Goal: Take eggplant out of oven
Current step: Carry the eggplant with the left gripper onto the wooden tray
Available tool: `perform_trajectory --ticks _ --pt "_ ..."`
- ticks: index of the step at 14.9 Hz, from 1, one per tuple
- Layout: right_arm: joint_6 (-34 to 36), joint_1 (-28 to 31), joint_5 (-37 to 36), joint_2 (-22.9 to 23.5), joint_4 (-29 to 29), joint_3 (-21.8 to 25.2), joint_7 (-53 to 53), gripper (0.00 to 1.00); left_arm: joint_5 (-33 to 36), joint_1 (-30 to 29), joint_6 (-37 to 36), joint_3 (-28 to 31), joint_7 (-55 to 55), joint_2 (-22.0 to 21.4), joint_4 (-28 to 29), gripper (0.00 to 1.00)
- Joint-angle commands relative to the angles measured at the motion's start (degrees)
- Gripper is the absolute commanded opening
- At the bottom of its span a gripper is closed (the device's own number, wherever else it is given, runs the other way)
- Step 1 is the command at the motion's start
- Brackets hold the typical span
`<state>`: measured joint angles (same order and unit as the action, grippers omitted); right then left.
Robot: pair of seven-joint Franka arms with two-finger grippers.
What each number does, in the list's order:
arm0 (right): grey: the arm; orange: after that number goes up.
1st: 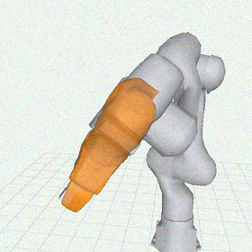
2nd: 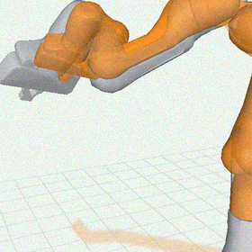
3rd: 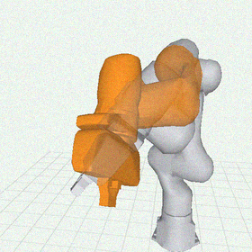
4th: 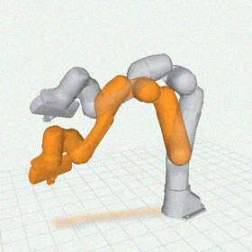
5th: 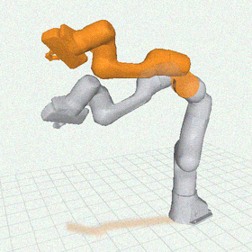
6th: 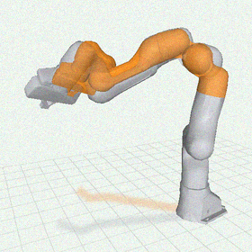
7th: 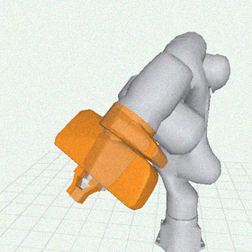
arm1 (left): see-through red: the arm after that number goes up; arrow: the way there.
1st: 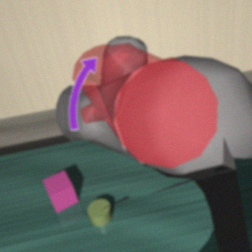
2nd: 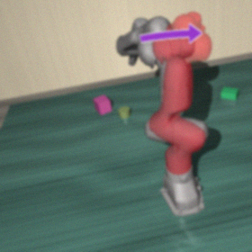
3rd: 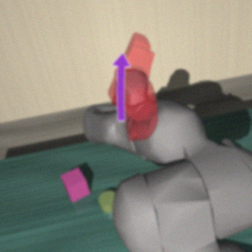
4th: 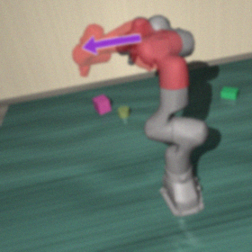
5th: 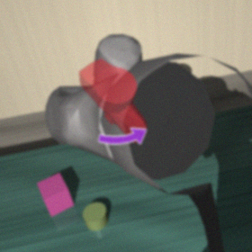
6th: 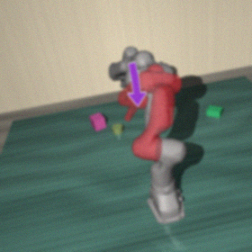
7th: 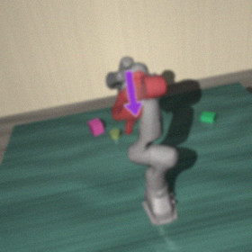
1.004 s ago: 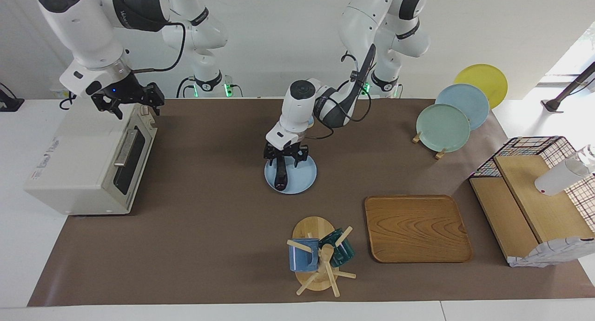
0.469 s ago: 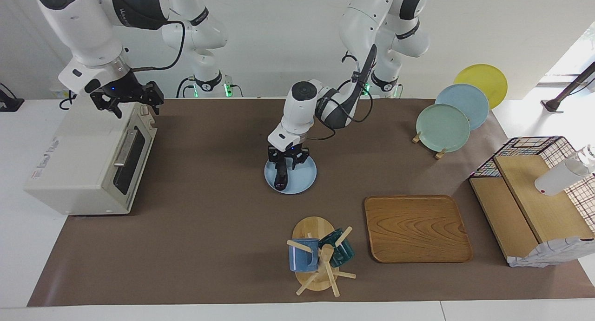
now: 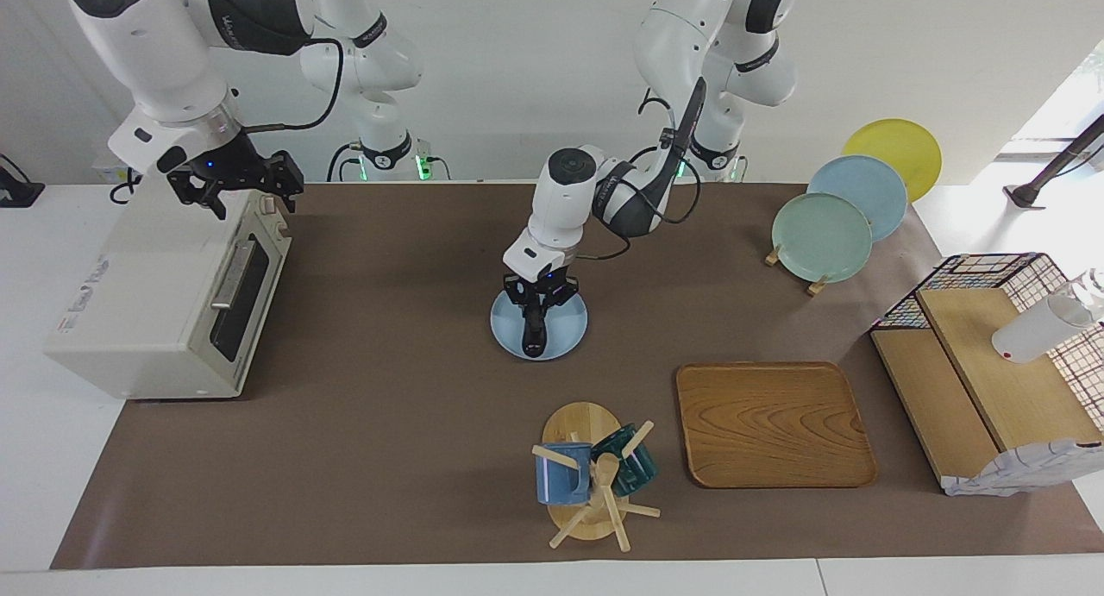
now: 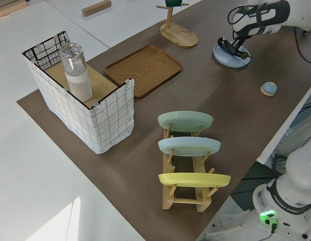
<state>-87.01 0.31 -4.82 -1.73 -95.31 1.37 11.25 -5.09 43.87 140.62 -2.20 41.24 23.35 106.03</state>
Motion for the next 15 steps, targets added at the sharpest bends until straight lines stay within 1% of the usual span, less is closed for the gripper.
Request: perform_trajectory --ticks 1,3,4,6,9,12,13,15 --pt "0.52 0.48 1.74 -0.47 -0.06 -0.14 -0.62 1.00 1.32 -1.84 -3.85 0.36 0.59 -3.39 0.40 0.00" --pt "0.52 0.48 1.74 -0.47 -0.06 -0.14 -0.62 1.00 1.32 -3.25 -8.23 0.44 0.42 -6.46 0.31 0.00" --pt "0.52 0.48 1.74 -0.47 -0.06 -0.14 -0.62 1.00 1.32 -5.79 -9.39 0.44 -0.63 -7.26 0.40 0.00" --pt "0.52 0.48 1.74 -0.47 -0.06 -0.14 -0.62 1.00 1.32 -9.83 -10.88 0.44 -4.93 -7.27 -1.08 0.00" --pt "0.52 0.48 1.74 -0.47 -0.06 -0.14 -0.62 1.00 1.32 -19.40 -13.70 0.36 -15.27 -6.13 -3.98 0.00" --pt "0.52 0.48 1.74 -0.47 -0.06 -0.14 -0.62 1.00 1.05 -29.68 -16.33 0.27 -27.49 -3.32 -8.37 0.00" --pt "0.52 0.48 1.74 -0.47 -0.06 -0.14 -0.62 1.00 1.23 -31.98 -17.30 0.35 -30.31 -1.31 -10.56 0.00" --pt "0.52 0.48 1.74 -0.47 -0.06 -0.14 -0.62 1.00 1.49 -35.94 -18.19 0.36 -33.93 4.40 -16.71 0.00"
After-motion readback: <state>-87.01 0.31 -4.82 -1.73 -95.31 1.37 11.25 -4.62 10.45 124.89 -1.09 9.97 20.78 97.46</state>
